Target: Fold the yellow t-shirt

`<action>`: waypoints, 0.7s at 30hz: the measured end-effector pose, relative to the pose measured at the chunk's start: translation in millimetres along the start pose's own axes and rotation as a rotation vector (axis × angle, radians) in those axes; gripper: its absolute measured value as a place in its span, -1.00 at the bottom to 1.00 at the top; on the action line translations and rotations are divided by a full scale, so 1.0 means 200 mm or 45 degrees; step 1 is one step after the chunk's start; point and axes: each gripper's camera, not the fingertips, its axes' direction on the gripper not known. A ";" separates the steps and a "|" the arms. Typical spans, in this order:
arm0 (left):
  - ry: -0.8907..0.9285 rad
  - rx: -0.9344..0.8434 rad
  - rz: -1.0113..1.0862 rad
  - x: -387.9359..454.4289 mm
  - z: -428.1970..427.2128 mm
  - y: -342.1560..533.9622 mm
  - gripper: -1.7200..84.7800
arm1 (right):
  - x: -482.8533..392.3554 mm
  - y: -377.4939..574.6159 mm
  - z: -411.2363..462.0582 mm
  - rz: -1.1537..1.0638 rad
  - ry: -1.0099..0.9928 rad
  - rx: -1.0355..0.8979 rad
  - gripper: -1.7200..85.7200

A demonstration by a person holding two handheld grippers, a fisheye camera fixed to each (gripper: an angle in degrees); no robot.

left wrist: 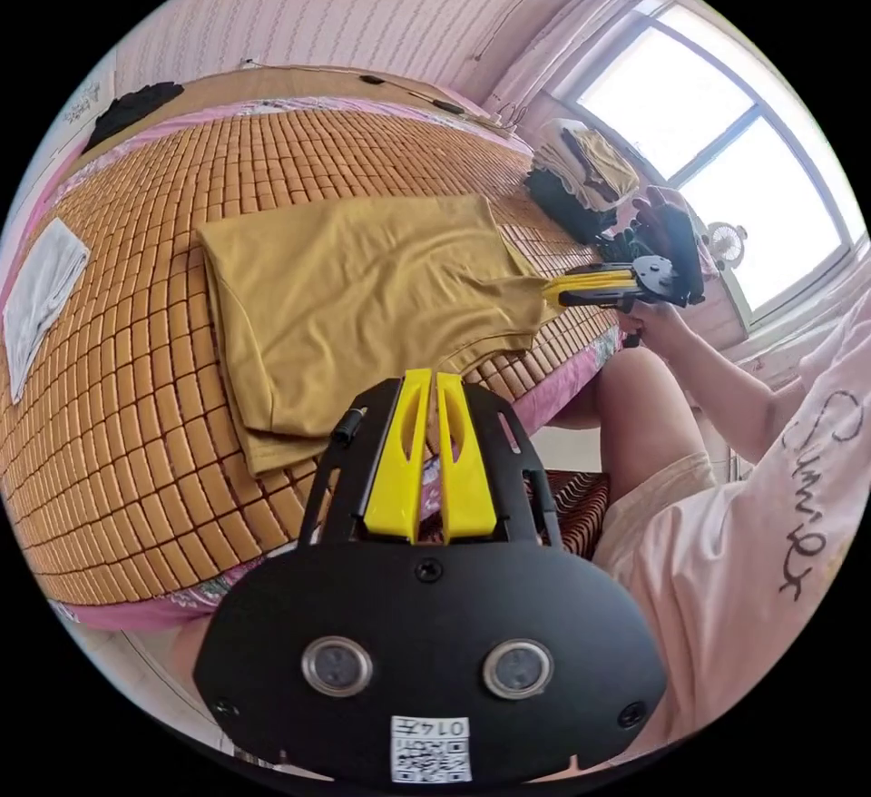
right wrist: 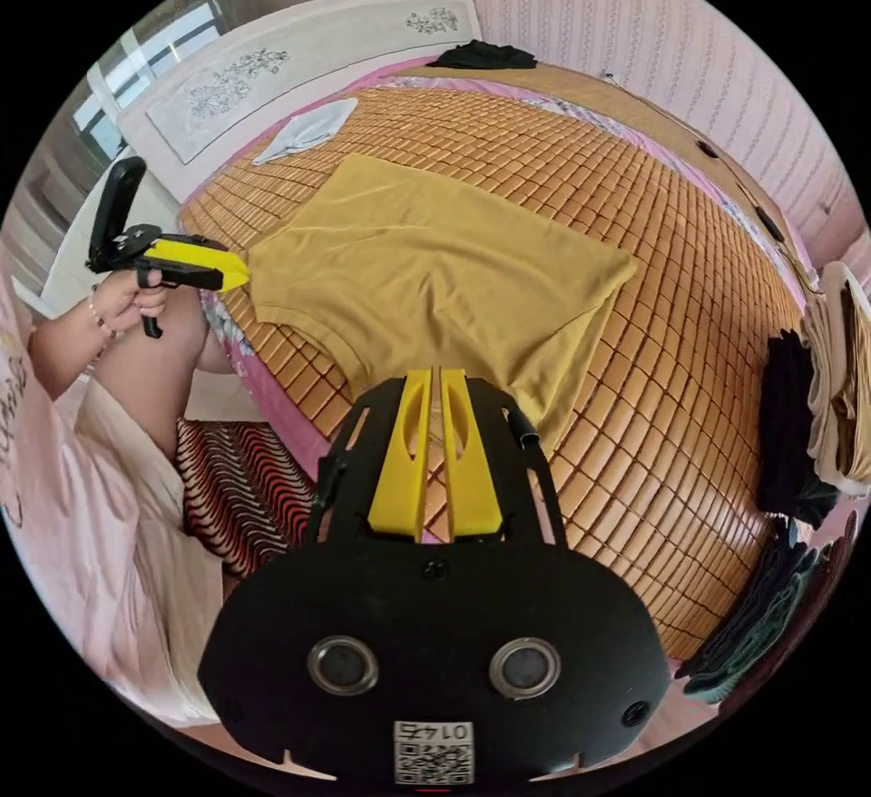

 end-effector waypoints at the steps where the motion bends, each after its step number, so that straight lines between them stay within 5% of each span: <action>1: -0.002 0.001 0.012 0.01 0.03 -0.01 -0.98 | 0.01 -0.02 0.01 0.034 0.035 -0.019 -0.97; 5: -0.046 -0.077 0.046 0.07 0.25 -0.03 -0.98 | 0.10 -0.01 0.13 0.185 0.134 -0.211 -0.98; 13: -0.037 -0.136 0.053 0.13 0.38 0.06 -0.98 | 0.16 -0.03 0.03 0.302 0.027 -0.173 -0.98; 21: -0.152 0.063 0.148 0.31 0.48 0.03 -0.94 | -0.15 -0.81 0.12 -0.232 -0.031 -0.089 -0.97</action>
